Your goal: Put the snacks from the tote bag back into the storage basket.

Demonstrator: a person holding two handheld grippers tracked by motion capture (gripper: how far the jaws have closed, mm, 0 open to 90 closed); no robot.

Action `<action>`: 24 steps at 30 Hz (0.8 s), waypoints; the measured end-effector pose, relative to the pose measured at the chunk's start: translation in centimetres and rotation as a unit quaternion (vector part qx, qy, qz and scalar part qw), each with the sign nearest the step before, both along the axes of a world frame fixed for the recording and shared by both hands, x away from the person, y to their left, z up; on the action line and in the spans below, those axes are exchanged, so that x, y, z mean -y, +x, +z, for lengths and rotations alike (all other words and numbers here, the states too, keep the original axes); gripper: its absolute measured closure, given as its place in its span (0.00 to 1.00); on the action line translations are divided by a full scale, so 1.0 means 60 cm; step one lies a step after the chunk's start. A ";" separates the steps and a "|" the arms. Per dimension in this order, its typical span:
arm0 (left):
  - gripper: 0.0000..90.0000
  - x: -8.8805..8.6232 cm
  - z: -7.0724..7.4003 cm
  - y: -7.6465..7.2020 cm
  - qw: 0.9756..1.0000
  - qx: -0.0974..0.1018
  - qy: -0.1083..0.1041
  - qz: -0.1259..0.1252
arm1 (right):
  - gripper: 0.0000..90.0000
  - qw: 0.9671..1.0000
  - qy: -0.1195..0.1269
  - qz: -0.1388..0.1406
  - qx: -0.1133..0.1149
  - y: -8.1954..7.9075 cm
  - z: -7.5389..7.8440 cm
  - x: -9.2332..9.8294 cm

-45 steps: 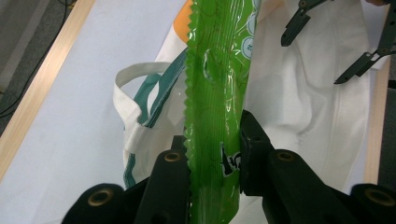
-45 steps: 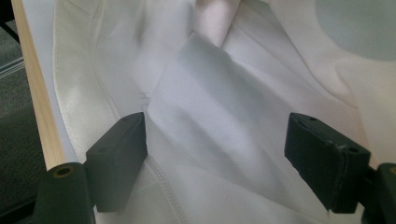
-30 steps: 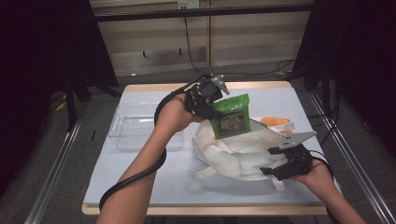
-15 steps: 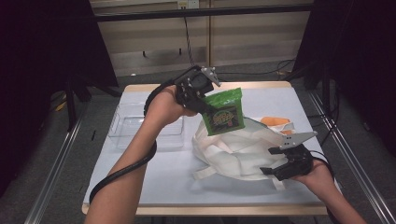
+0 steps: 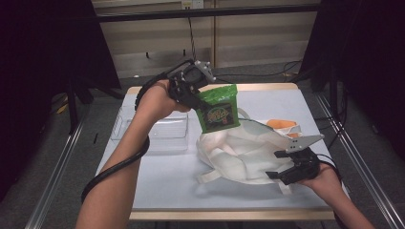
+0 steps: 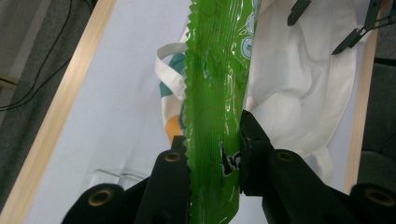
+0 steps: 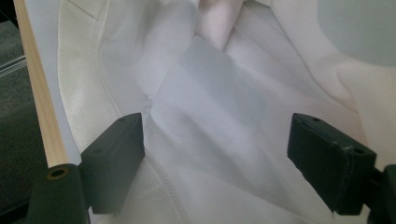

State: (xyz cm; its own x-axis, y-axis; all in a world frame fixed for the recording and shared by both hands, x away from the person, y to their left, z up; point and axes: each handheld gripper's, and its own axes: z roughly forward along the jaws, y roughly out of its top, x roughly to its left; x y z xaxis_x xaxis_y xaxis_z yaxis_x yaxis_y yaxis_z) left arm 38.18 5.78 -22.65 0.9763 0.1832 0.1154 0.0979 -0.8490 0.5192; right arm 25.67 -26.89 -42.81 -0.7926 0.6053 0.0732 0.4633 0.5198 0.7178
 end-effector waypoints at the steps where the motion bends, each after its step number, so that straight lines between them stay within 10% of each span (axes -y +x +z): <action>1: 0.86 -0.004 0.002 0.002 1.000 0.000 0.003 0.000 | 0.20 1.000 0.000 0.000 0.001 0.000 0.000 0.000; 24: 0.86 -0.078 0.015 0.037 0.999 0.014 0.023 0.024 | 0.20 1.000 -0.001 0.007 0.001 0.000 0.001 -0.008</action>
